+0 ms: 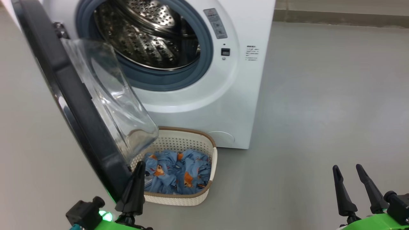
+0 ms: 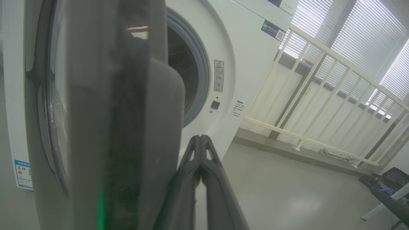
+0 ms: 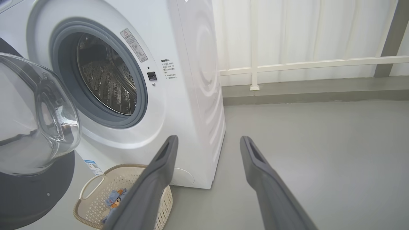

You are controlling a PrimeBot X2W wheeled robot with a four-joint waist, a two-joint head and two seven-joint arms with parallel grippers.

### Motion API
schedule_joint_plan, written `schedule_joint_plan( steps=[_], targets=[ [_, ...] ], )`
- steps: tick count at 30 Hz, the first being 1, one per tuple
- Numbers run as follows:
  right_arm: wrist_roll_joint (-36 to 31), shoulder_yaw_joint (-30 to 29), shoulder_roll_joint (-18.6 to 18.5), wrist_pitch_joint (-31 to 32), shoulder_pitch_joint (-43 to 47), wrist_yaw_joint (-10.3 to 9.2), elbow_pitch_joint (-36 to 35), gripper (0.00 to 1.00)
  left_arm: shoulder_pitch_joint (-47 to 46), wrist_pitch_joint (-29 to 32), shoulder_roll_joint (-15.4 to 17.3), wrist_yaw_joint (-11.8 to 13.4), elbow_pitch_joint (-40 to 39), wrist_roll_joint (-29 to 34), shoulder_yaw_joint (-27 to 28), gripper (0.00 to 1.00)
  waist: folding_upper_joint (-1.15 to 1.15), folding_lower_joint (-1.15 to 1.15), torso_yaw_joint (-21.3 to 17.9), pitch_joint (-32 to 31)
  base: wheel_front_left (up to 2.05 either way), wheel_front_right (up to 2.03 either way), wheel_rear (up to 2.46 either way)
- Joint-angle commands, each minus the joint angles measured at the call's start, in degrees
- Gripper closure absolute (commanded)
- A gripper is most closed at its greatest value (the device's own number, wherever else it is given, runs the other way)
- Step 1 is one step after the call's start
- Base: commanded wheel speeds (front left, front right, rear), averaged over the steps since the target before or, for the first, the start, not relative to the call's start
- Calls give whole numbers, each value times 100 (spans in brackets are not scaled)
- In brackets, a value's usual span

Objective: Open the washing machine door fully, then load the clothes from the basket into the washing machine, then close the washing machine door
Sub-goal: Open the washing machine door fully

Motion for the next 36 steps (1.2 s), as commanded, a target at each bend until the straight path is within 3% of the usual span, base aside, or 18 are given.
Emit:
schedule_joint_plan(
  steps=[1,20,36],
  targets=[
    [-25,109,-143,-70,-171,33,-166,0,-14,-37,164,61,-149,68,317,100,0,0,132,32,0,0,0],
    [-55,116,-114,-70,-202,33,-231,0,121,-37,164,58,-162,354,966,100,0,0,804,153,0,0,0],
    [-56,152,-81,-70,-223,33,-274,0,31,-37,195,91,-50,546,2039,100,0,0,916,197,0,0,0]
  ],
)
